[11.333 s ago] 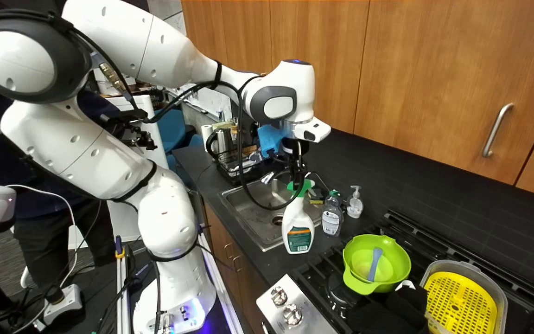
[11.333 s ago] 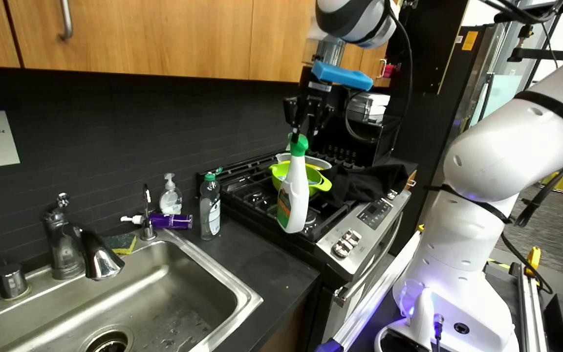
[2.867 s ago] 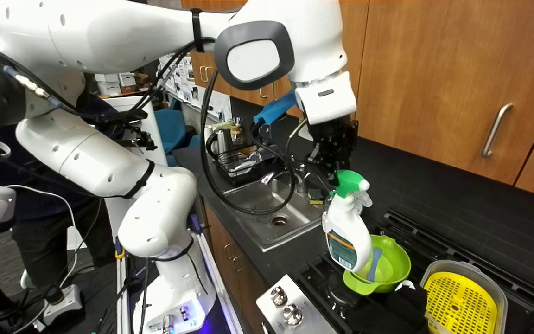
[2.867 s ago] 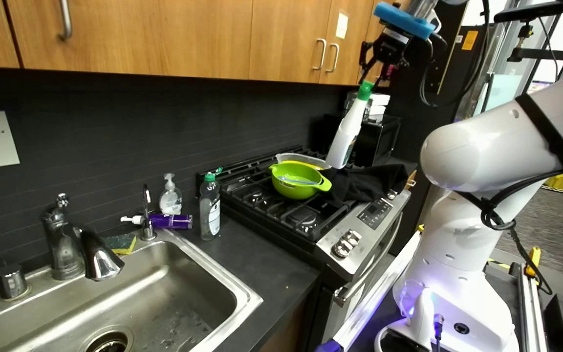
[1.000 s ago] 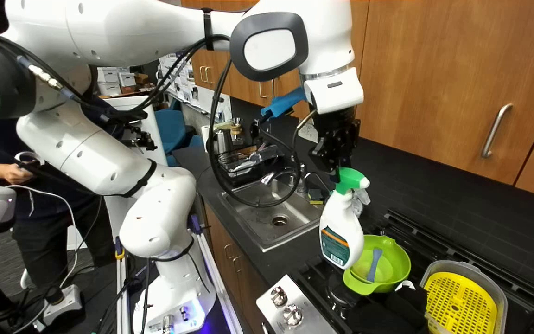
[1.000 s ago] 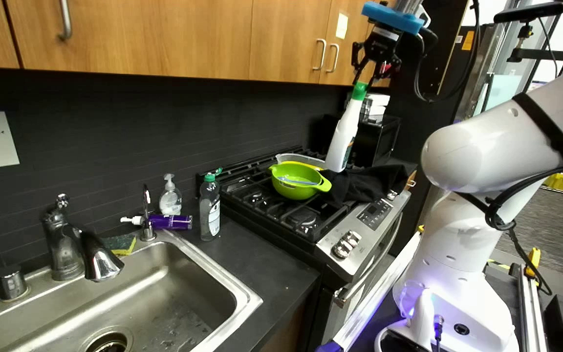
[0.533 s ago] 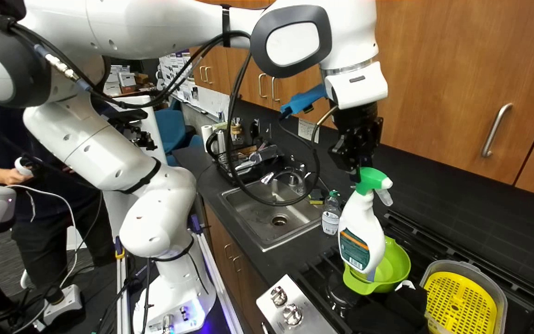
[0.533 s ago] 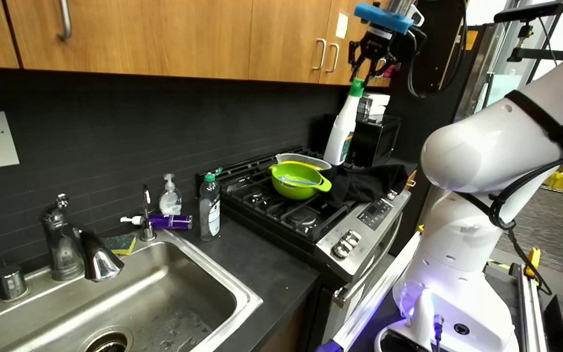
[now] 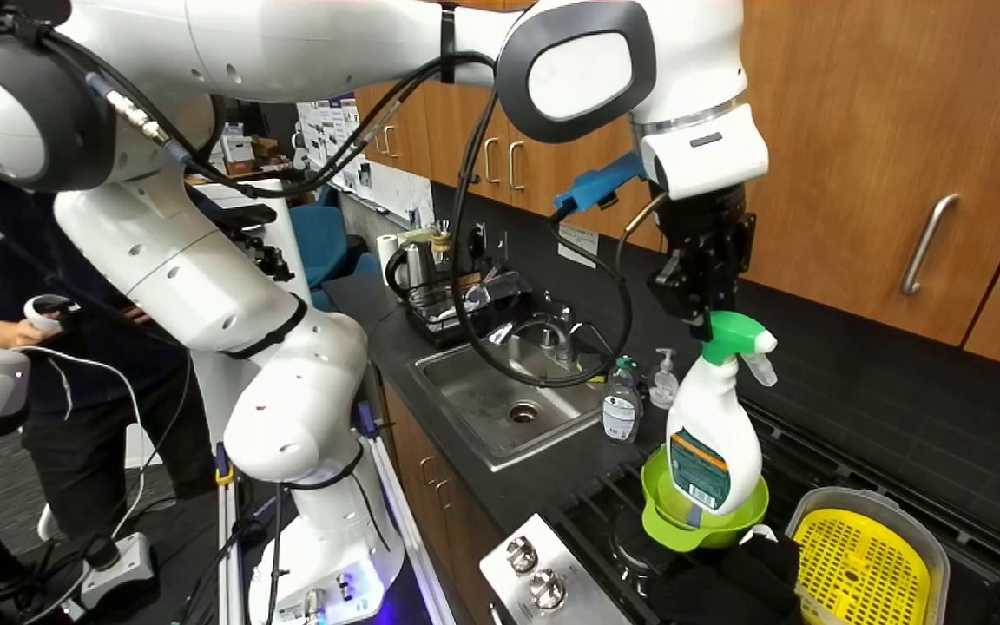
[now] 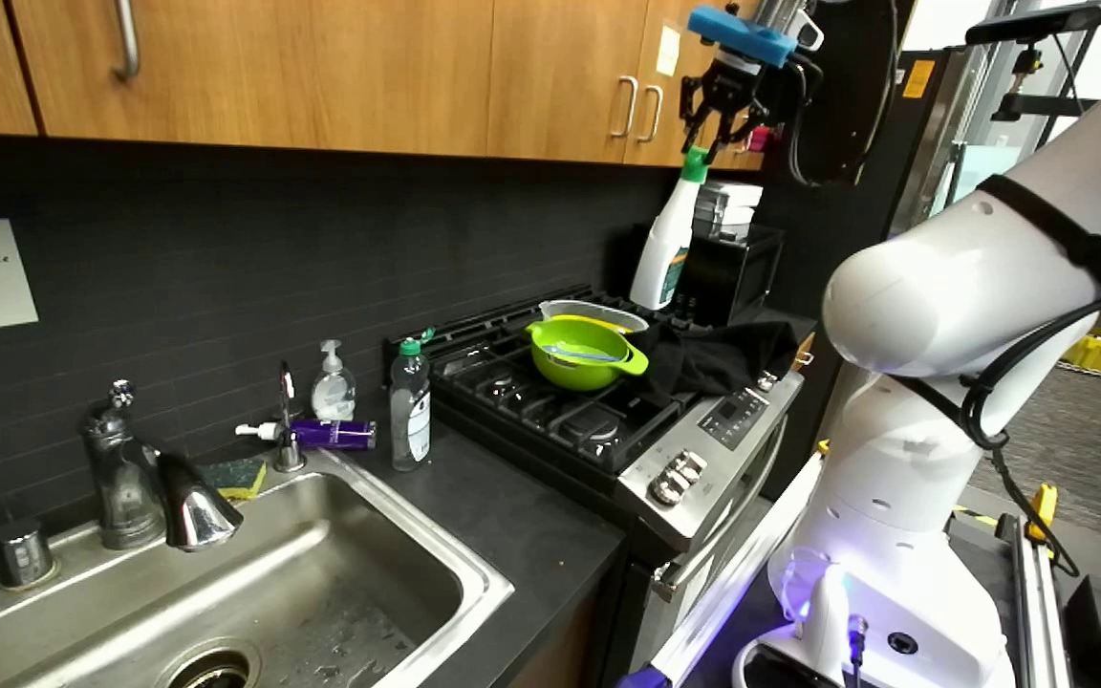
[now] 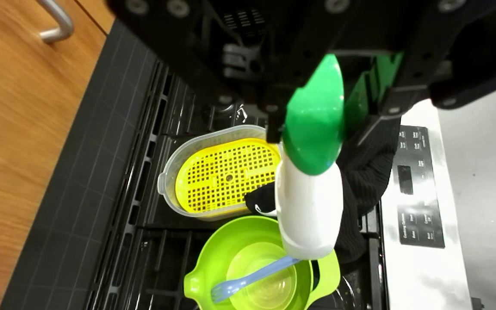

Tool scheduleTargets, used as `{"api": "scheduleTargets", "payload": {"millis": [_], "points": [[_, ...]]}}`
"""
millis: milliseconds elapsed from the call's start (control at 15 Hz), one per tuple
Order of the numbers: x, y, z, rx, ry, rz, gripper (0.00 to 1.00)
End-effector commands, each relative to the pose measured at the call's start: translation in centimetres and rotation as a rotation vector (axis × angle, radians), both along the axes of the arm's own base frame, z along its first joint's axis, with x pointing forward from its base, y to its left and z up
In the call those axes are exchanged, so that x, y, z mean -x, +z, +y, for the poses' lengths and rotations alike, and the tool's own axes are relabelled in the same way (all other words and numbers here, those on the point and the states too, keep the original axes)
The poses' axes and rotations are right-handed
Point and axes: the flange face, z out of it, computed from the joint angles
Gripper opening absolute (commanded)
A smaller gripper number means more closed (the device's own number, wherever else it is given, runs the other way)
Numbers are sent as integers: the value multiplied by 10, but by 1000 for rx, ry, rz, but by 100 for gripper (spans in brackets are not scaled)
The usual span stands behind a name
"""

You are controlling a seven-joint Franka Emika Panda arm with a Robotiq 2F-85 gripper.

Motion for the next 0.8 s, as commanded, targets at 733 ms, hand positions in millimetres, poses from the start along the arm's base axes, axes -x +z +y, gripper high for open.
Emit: {"api": "scheduleTargets", "payload": {"millis": [733], "points": [[-28,0,-13,27,-40,-35,14]]}}
